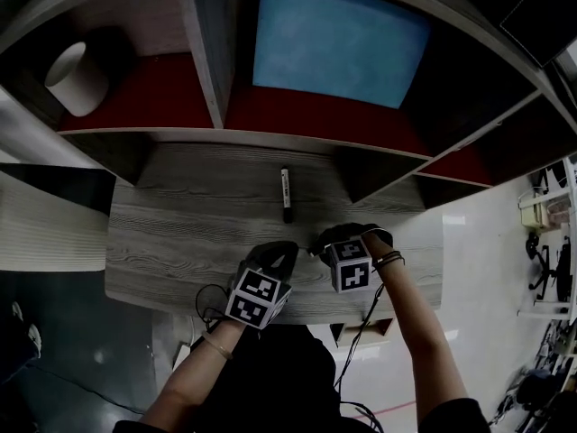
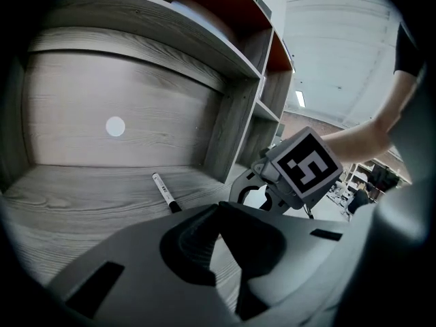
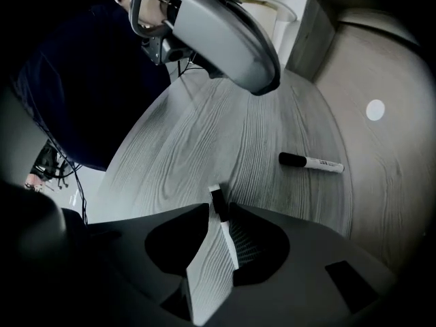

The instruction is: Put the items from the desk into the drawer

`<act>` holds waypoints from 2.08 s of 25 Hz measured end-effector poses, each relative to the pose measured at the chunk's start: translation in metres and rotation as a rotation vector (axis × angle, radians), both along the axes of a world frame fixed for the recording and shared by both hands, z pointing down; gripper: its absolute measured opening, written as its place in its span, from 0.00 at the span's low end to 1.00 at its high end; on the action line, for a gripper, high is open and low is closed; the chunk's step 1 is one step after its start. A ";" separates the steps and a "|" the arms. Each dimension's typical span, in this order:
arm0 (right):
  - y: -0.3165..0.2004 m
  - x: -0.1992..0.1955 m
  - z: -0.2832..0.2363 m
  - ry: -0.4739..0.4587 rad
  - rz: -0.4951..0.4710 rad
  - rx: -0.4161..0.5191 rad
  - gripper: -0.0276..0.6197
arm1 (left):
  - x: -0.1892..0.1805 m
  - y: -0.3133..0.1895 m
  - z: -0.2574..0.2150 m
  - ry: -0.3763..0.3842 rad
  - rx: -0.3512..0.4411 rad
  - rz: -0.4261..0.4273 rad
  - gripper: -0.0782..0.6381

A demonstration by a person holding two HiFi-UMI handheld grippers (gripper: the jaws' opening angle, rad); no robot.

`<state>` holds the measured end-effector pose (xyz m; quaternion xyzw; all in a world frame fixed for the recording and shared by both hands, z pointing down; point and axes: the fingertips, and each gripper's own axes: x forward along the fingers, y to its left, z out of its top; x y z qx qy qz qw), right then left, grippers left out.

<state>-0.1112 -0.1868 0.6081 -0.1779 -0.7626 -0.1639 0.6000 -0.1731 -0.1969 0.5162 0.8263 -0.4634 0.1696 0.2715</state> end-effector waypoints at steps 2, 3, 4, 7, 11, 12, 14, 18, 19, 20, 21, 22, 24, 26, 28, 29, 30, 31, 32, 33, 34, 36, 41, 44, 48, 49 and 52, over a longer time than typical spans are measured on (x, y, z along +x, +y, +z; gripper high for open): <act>0.002 -0.002 0.003 0.009 -0.019 -0.011 0.16 | -0.002 0.000 0.001 -0.003 -0.003 -0.002 0.15; 0.003 -0.003 0.005 0.017 -0.026 -0.021 0.16 | -0.003 0.000 0.002 -0.004 -0.004 -0.003 0.15; 0.004 -0.003 0.006 0.029 -0.030 -0.031 0.16 | -0.003 0.000 0.003 -0.005 -0.004 -0.004 0.15; 0.002 -0.003 0.006 0.063 -0.014 -0.055 0.16 | -0.005 0.000 0.003 -0.005 -0.005 -0.006 0.15; 0.004 -0.007 0.005 0.089 0.020 -0.088 0.12 | -0.005 -0.001 0.003 -0.003 -0.006 -0.002 0.15; 0.004 -0.008 0.006 0.100 0.016 -0.090 0.12 | -0.005 -0.001 0.003 -0.003 -0.005 0.000 0.15; 0.004 -0.008 0.006 0.117 0.007 -0.090 0.12 | -0.004 -0.001 0.003 -0.003 -0.002 0.005 0.15; 0.004 -0.005 0.007 0.125 0.050 -0.101 0.13 | -0.002 0.001 0.000 0.001 0.004 0.017 0.15; 0.004 -0.004 0.007 0.130 0.067 -0.100 0.13 | -0.003 0.002 -0.001 0.002 0.005 0.020 0.15; 0.005 -0.004 0.006 0.136 0.084 -0.098 0.13 | -0.003 0.003 -0.002 0.003 0.006 0.023 0.15; 0.006 -0.004 0.006 0.140 0.097 -0.097 0.13 | -0.004 0.003 -0.002 0.003 0.007 0.027 0.15; 0.007 -0.004 0.006 0.143 0.108 -0.093 0.13 | -0.004 0.004 -0.003 0.003 0.008 0.032 0.15; 0.004 -0.004 0.004 0.135 0.137 -0.067 0.13 | -0.004 0.005 -0.003 0.002 0.012 0.042 0.15; 0.001 -0.003 0.001 0.117 0.182 -0.050 0.13 | -0.003 0.006 -0.003 0.003 0.012 0.054 0.15; 0.001 -0.002 -0.005 0.094 0.233 -0.047 0.13 | 0.000 0.008 -0.002 0.005 0.011 0.072 0.15; 0.000 -0.001 -0.009 0.081 0.254 -0.043 0.13 | 0.003 0.008 -0.002 0.007 0.012 0.083 0.15; 0.000 0.001 -0.013 0.069 0.273 -0.036 0.13 | 0.006 0.009 -0.003 0.009 0.014 0.095 0.15; 0.000 0.003 -0.016 0.060 0.290 -0.030 0.13 | 0.009 0.009 -0.004 0.011 0.016 0.108 0.15; 0.000 0.006 -0.019 0.055 0.306 -0.025 0.13 | 0.012 0.010 -0.005 0.015 0.019 0.121 0.15; 0.002 0.009 -0.020 0.052 0.321 -0.022 0.13 | 0.016 0.011 -0.005 0.019 0.020 0.134 0.15; 0.004 0.012 -0.021 0.051 0.335 -0.022 0.13 | 0.019 0.011 -0.006 0.023 0.020 0.147 0.15; 0.009 0.018 -0.024 0.050 0.359 -0.023 0.13 | 0.026 0.012 -0.006 0.032 0.018 0.172 0.15; 0.018 0.041 -0.031 0.046 0.433 -0.013 0.13 | 0.051 0.015 -0.008 0.047 0.022 0.245 0.15; 0.025 0.058 -0.036 0.037 0.486 -0.004 0.13 | 0.071 0.021 -0.010 0.050 0.027 0.298 0.15; 0.033 0.082 -0.040 0.032 0.535 0.014 0.13 | 0.094 0.031 -0.013 0.041 0.036 0.358 0.15; 0.036 0.087 -0.042 0.029 0.547 0.016 0.13 | 0.100 0.034 -0.013 0.039 0.036 0.371 0.15; 0.050 0.104 -0.045 0.025 0.574 0.019 0.13 | 0.118 0.047 -0.015 0.034 0.034 0.399 0.15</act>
